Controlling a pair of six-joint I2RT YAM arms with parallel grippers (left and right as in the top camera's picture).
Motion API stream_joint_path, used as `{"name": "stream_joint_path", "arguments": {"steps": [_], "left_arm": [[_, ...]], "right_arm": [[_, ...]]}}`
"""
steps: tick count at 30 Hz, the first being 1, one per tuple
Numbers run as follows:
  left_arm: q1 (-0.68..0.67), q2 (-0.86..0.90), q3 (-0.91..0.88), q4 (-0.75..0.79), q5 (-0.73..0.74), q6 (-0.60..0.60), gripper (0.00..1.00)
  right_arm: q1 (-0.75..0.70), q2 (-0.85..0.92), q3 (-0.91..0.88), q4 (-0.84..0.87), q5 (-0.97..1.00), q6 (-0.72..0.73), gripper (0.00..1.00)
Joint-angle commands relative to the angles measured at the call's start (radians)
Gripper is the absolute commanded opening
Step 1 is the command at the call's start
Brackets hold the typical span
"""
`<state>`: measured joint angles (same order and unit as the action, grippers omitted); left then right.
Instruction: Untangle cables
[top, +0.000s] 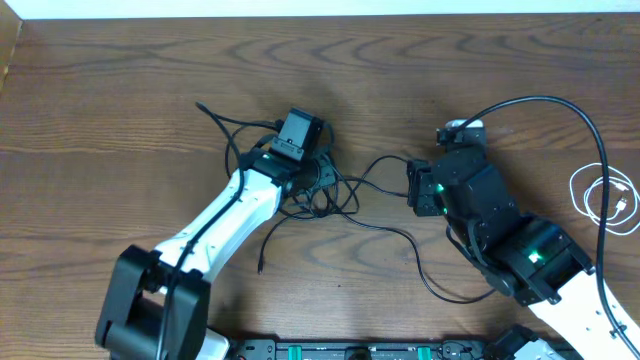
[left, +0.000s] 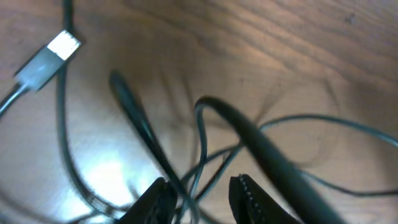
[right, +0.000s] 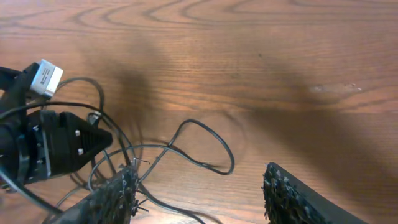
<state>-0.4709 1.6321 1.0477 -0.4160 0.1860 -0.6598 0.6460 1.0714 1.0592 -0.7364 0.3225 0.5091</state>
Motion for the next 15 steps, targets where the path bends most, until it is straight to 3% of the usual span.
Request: {"name": "stream_joint_path", "arguments": {"steps": [1,3,4,10,15], "left_arm": [[-0.011,0.062,-0.010,0.044,-0.022,-0.026,0.32],[-0.010,0.085,-0.010,0.052,-0.022,-0.026,0.12],[-0.010,0.090,-0.010,0.051,-0.023,-0.025,0.08],[0.006,0.068,-0.010,0.019,-0.022,0.046,0.08],[0.063,-0.032,-0.010,-0.085,-0.022,0.045,0.07]], "right_arm": [[-0.023,-0.003,0.009,-0.002,0.015,0.014,0.61],[-0.026,-0.003,0.009,-0.005,0.015,0.014,0.62],[-0.026,-0.003,0.009,-0.005,0.015,0.014,0.62],[-0.026,0.003,0.008,-0.023,-0.046,0.014,0.63],[-0.026,0.040,0.008,-0.054,-0.230,0.014,0.63]]}}
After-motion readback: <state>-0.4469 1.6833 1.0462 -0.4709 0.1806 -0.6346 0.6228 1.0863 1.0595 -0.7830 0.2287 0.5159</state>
